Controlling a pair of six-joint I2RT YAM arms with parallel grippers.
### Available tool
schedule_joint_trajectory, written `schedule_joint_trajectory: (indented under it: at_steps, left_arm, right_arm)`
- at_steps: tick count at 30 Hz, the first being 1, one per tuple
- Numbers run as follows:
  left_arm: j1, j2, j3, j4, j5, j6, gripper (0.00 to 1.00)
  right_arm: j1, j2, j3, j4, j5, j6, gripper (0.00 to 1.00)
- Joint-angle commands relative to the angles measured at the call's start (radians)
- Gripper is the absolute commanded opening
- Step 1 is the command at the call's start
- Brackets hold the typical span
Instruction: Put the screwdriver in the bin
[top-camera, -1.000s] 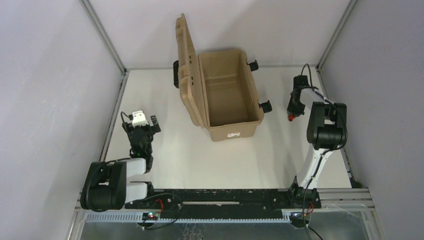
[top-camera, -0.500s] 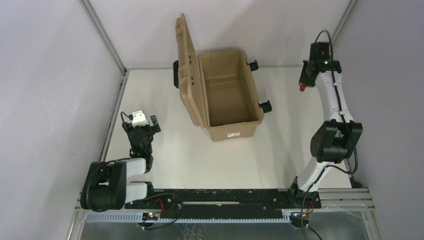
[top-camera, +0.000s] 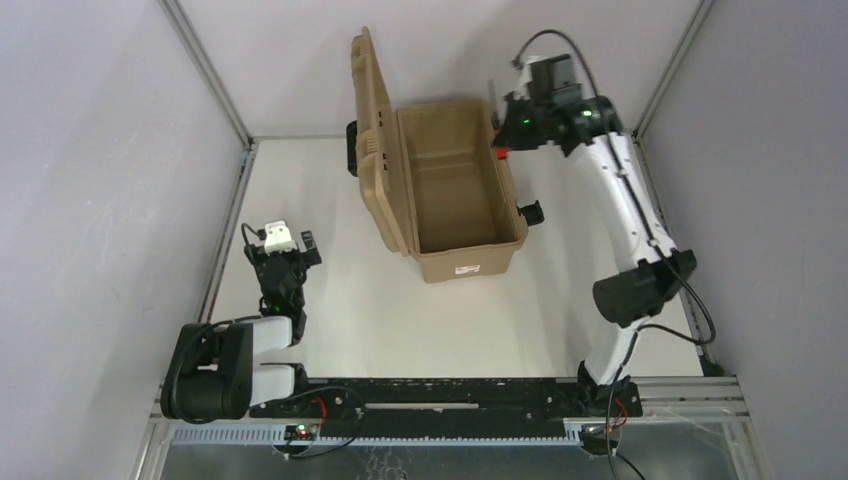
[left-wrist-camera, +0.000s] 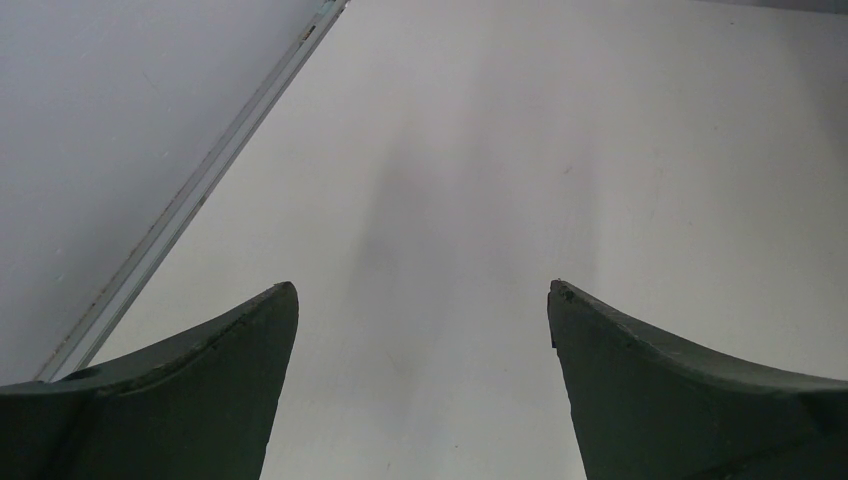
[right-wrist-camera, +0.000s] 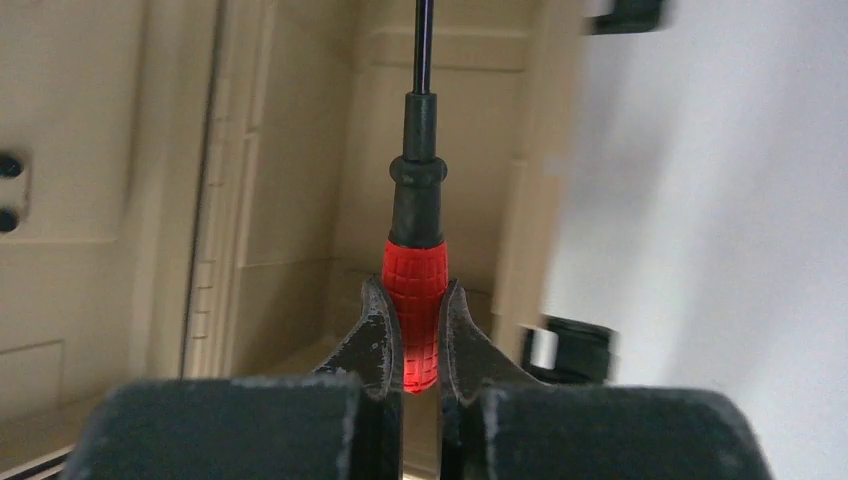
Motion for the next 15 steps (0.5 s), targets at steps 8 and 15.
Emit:
schedule_joint_trajectory:
  at_steps: [8, 15]
  left_arm:
    - [0.007, -0.002, 0.044, 0.052, 0.01, -0.001, 1.0]
    - [0.007, -0.003, 0.044, 0.052, 0.01, -0.001, 1.0]
  right_arm:
    - [0.198, 0.332, 0.041, 0.142, 0.188, 0.087, 0.04]
    - [0.227, 0.539, 0.023, 0.172, 0.216, 0.138, 0.13]
